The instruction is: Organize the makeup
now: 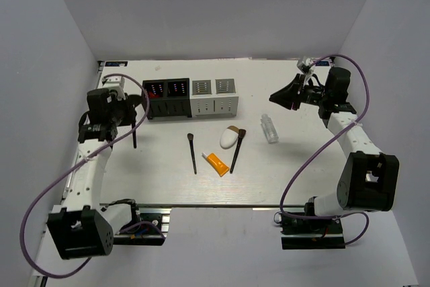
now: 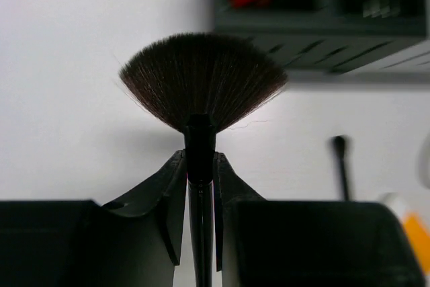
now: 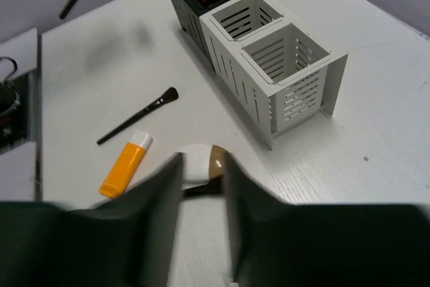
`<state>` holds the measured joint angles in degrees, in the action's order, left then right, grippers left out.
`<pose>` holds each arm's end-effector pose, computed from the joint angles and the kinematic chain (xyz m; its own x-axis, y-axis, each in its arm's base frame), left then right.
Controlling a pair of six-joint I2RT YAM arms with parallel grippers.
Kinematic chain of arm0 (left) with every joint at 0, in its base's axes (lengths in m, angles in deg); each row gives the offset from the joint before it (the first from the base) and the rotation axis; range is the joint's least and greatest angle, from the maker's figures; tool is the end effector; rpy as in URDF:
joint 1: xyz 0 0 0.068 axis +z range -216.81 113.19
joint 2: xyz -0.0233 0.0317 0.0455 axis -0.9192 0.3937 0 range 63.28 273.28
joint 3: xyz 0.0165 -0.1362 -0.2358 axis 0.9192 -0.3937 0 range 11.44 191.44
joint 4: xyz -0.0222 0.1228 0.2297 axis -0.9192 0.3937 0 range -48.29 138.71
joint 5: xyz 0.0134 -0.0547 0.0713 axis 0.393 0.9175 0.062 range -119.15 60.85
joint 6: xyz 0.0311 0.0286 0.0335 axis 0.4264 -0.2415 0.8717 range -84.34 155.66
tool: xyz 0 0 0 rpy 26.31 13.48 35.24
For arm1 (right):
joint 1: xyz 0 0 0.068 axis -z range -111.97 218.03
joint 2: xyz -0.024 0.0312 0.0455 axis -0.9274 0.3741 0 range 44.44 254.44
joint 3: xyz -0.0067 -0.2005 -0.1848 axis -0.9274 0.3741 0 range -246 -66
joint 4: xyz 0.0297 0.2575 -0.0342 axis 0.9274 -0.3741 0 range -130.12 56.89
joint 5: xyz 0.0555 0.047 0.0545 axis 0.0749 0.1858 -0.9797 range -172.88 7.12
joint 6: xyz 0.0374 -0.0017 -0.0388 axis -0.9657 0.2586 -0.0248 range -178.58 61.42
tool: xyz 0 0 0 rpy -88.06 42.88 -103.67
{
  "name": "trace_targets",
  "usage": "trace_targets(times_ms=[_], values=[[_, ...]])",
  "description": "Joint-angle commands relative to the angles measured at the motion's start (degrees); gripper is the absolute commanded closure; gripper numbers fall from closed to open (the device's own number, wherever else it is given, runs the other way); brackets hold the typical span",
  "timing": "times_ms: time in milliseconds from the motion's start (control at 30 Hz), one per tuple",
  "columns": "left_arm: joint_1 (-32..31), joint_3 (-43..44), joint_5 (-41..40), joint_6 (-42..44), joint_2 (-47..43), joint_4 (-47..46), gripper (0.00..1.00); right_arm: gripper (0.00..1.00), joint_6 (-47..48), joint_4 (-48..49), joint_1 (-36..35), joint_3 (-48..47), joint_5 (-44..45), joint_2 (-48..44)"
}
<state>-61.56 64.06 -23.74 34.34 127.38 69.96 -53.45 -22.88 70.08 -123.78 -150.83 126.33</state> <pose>0.2400 0.0187 0.2911 -0.6359 -0.0816 -0.7675 -0.0338 0.9964 -0.0779 0.3166 0.0217 0.3086 -0.1595 -0.0278 -0.9868 -0.9037 0.4065 0.1347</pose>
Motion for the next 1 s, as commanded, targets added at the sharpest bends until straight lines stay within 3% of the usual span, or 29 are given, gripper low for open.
trace_targets(times_ms=[0, 100, 200, 333, 533, 667, 967], values=[[-0.77, 2.57, 14.61, -9.38, -3.36, -5.37, 0.97, 0.79, 2.43, -1.97, 0.16, 0.65, -1.14, -1.38], [-1.3, 3.27, 23.49, -15.71, -0.56, -15.63, 1.0, 0.93, 3.66, -2.94, -0.02, 1.09, -0.7, -1.47], [-2.61, 5.03, 27.28, -20.72, 4.36, -26.7, 1.0, 0.95, 4.28, -3.38, -0.11, 1.88, -0.61, -1.91], [-4.2, 10.37, 26.23, -22.67, 11.21, -37.37, 1.0, 0.94, 6.12, -5.49, -0.11, 2.49, -0.26, -3.22], [-9.12, 17.33, 20.79, -22.41, 25.09, -49.76, 1.0, 0.94, 7.0, -6.11, -0.11, 4.69, 1.05, -5.24], [-11.58, 17.69, 12.28, -20.92, 29.84, -56.1, 1.0, 0.93, 6.83, -5.85, -0.2, 5.22, 1.76, -5.77], [-15.36, 19.8, 1.19, -15.73, 37.5, -58.92, 1.0, 0.92, 6.48, -5.58, -0.2, 4.69, 2.64, -5.69]])
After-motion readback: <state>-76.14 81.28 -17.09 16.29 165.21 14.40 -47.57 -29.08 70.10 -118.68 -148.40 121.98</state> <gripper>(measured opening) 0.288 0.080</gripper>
